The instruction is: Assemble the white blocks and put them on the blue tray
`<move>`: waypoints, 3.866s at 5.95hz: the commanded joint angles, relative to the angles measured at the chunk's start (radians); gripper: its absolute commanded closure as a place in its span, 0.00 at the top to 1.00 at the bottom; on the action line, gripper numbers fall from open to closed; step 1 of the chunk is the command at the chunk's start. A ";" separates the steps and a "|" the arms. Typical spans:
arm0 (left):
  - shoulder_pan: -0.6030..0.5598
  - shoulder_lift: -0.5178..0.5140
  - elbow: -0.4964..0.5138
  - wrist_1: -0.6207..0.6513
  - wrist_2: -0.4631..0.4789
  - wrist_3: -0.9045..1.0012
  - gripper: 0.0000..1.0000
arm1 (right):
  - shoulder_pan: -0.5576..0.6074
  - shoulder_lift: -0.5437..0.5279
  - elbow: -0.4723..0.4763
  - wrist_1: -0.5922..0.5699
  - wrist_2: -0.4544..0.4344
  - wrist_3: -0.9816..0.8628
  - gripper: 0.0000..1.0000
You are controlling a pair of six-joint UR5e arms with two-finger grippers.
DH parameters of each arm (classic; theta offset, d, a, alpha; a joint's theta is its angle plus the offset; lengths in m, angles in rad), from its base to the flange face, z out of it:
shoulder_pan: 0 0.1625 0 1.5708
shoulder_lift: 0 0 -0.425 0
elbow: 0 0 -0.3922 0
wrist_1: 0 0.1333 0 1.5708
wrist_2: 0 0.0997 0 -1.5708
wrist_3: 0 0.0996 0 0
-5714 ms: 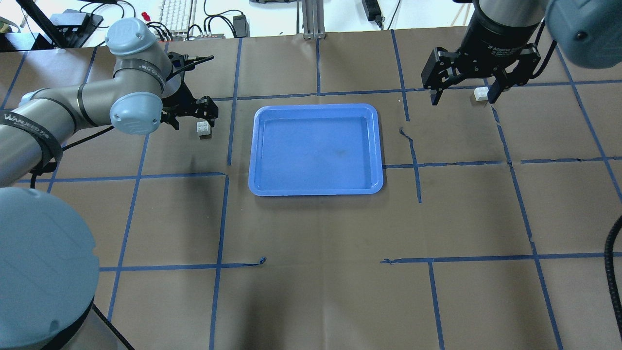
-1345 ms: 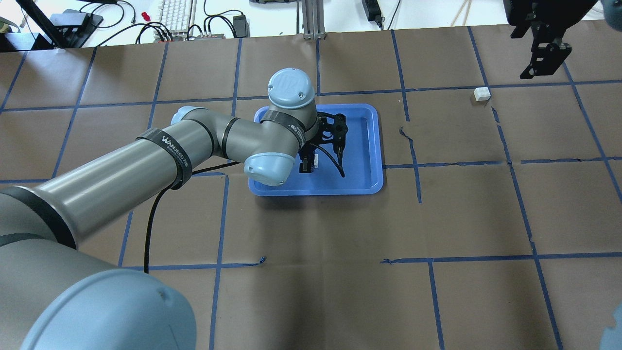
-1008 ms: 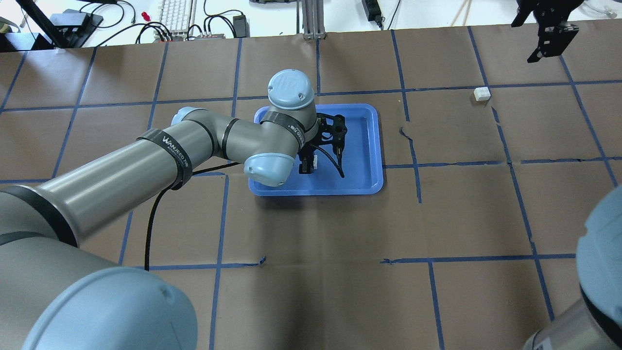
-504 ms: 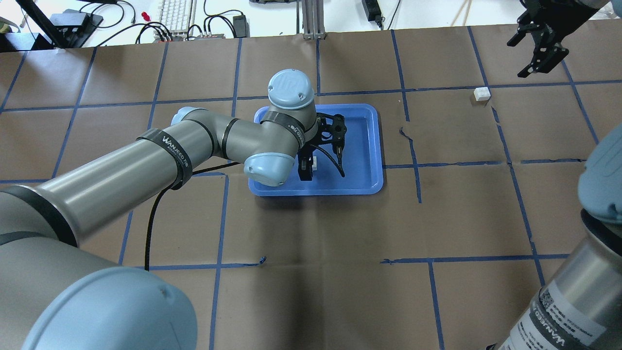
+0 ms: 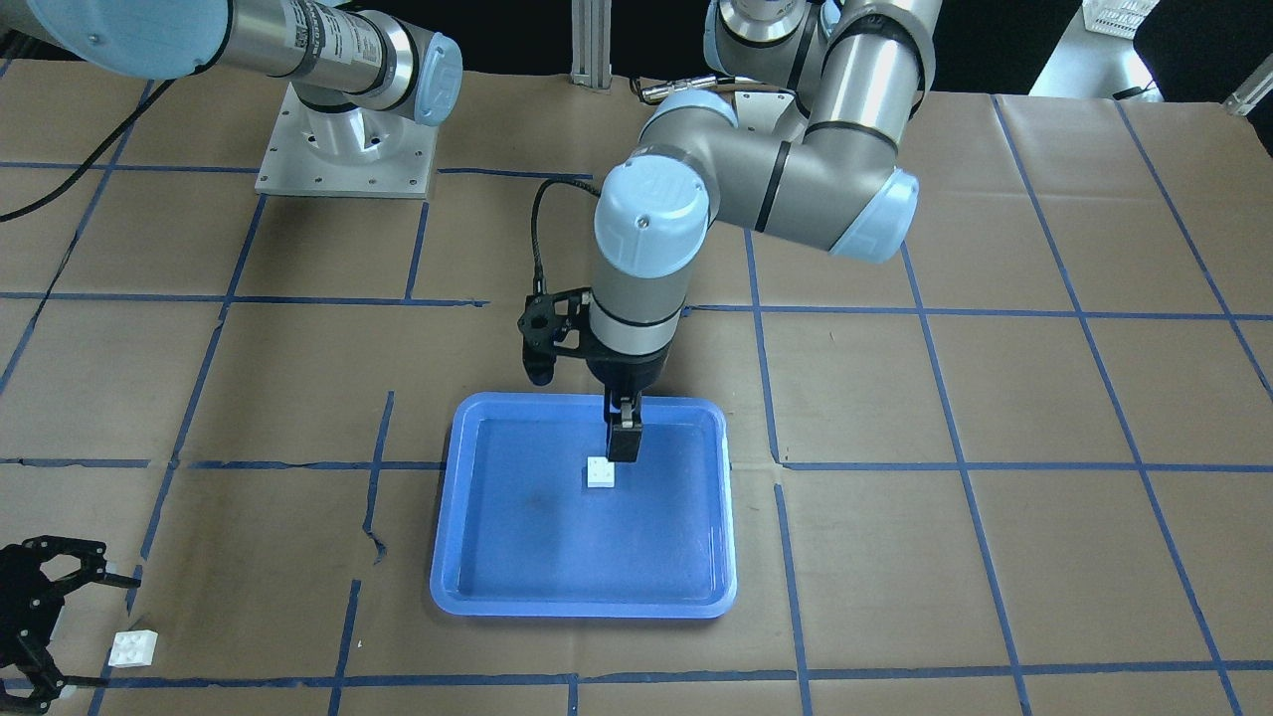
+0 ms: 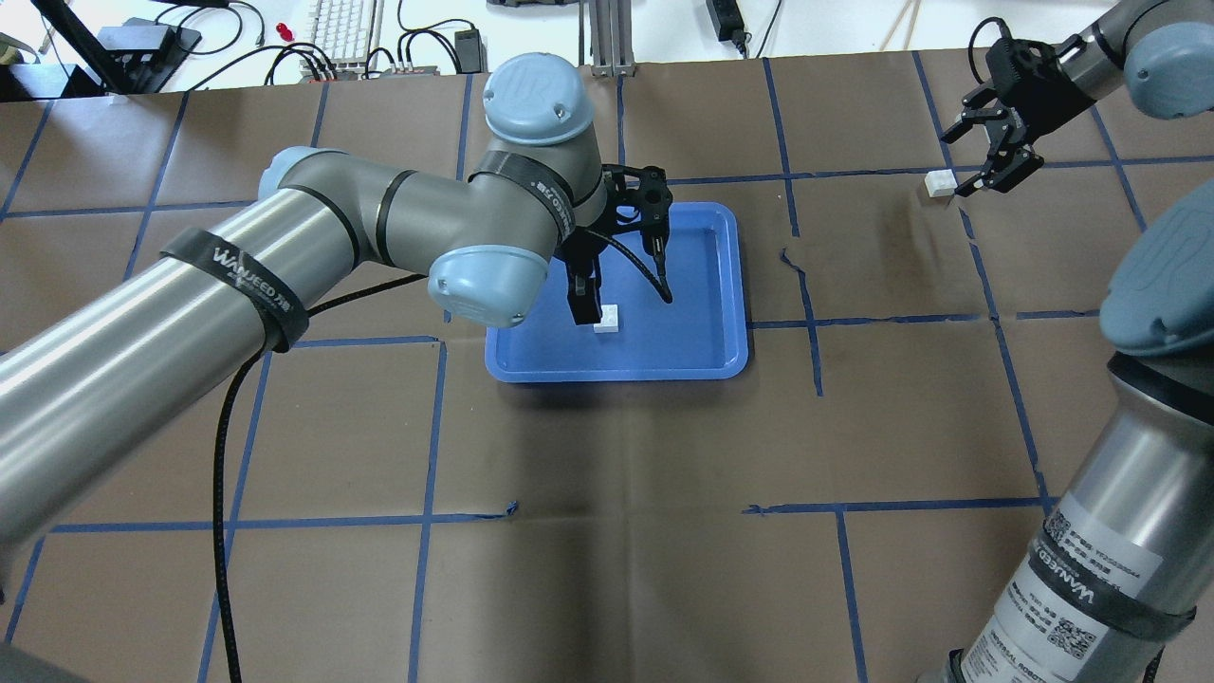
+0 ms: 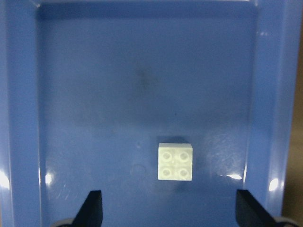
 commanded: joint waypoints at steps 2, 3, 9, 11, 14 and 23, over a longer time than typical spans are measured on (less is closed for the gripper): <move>0.048 0.303 0.032 -0.446 -0.076 -0.012 0.99 | 0.000 0.044 0.001 -0.065 0.004 -0.062 1.00; 0.049 0.330 0.033 -0.463 -0.071 -0.097 0.99 | -0.001 0.049 0.002 -0.065 -0.003 -0.057 1.00; 0.120 0.378 0.001 -0.297 -0.015 -1.219 0.99 | -0.001 0.043 -0.003 -0.067 -0.029 -0.051 0.39; 0.196 0.412 -0.004 -0.294 -0.014 -1.411 0.99 | 0.000 0.037 -0.039 -0.065 -0.042 -0.049 0.26; 0.324 0.380 0.010 -0.309 -0.001 -1.390 0.99 | 0.060 -0.053 -0.035 -0.009 -0.029 0.022 0.26; 0.322 0.378 0.047 -0.414 0.012 -1.296 0.99 | 0.538 -0.213 0.518 -0.693 0.028 0.653 0.29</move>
